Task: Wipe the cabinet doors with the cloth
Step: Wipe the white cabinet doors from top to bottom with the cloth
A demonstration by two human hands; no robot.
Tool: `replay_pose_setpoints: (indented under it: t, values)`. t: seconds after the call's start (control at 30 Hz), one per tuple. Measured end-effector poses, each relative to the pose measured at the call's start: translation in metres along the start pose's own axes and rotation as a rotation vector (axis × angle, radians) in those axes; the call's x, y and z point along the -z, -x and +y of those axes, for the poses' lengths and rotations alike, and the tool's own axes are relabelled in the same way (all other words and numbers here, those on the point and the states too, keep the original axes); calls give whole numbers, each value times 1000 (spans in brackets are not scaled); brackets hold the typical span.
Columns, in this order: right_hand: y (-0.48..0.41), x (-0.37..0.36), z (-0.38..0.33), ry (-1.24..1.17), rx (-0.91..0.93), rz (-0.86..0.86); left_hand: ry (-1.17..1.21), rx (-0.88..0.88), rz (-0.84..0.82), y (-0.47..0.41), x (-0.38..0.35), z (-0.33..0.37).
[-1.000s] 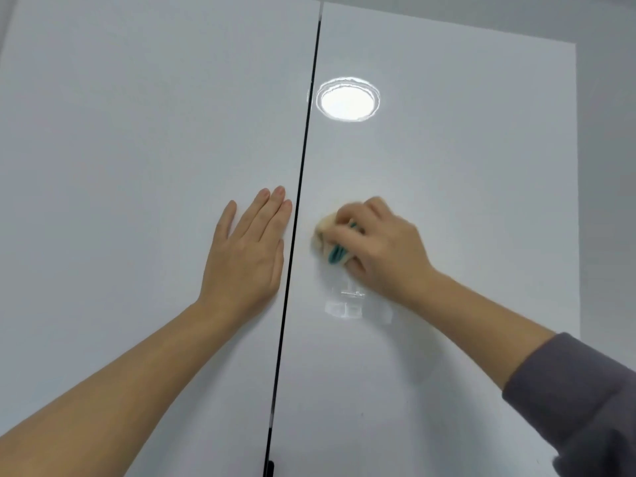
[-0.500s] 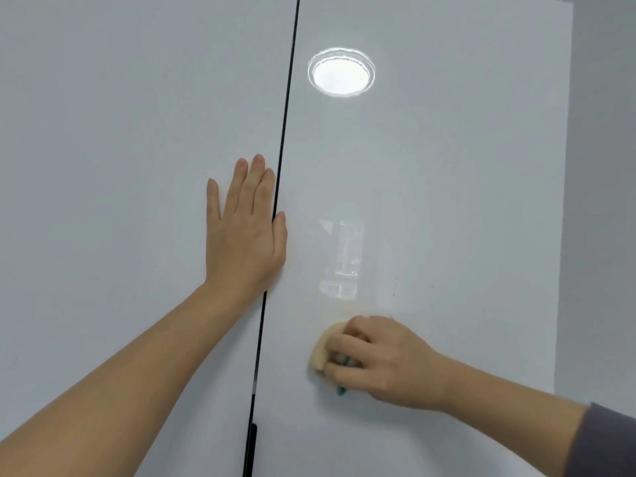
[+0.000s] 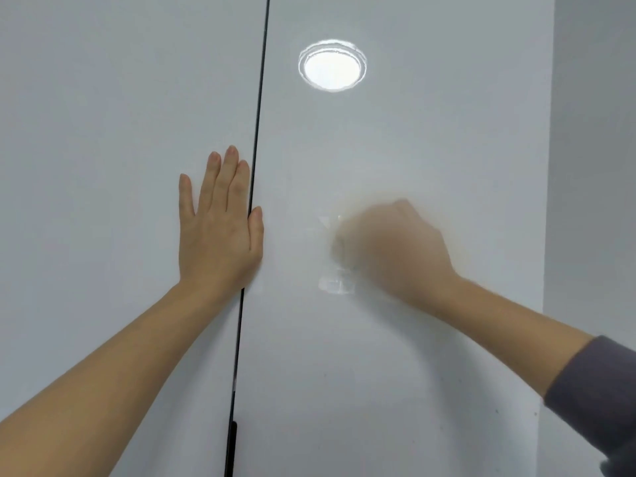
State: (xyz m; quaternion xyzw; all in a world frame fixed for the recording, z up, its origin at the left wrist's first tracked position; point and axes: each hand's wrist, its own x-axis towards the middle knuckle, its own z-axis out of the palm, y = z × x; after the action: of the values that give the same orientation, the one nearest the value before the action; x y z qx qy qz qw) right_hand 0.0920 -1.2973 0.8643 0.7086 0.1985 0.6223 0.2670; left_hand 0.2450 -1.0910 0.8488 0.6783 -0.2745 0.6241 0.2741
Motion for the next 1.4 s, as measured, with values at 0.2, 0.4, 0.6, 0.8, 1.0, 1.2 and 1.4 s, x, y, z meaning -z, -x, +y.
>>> replay_pose_setpoints:
  t: [0.2,0.4,0.6,0.8,1.0,1.2,1.4]
  values:
    - [84,4,-38,-120,278,-175,8,10,-10,1,0,2]
    - [50,15,10,-78,442,-204,2,-11,-14,1,3,5]
    - [9,25,69,116,13,10,-1,30,-14,0,1,12]
    - [69,29,38,-14,49,-54,23,106,-28,3,-3,22]
    - [136,41,13,-102,303,-247,7,99,-19,8,-4,26]
    - [93,47,58,-31,227,-197,-18,68,-21,8,-4,25]
    - [68,46,77,15,-167,1,-7,83,-19,9,-4,26]
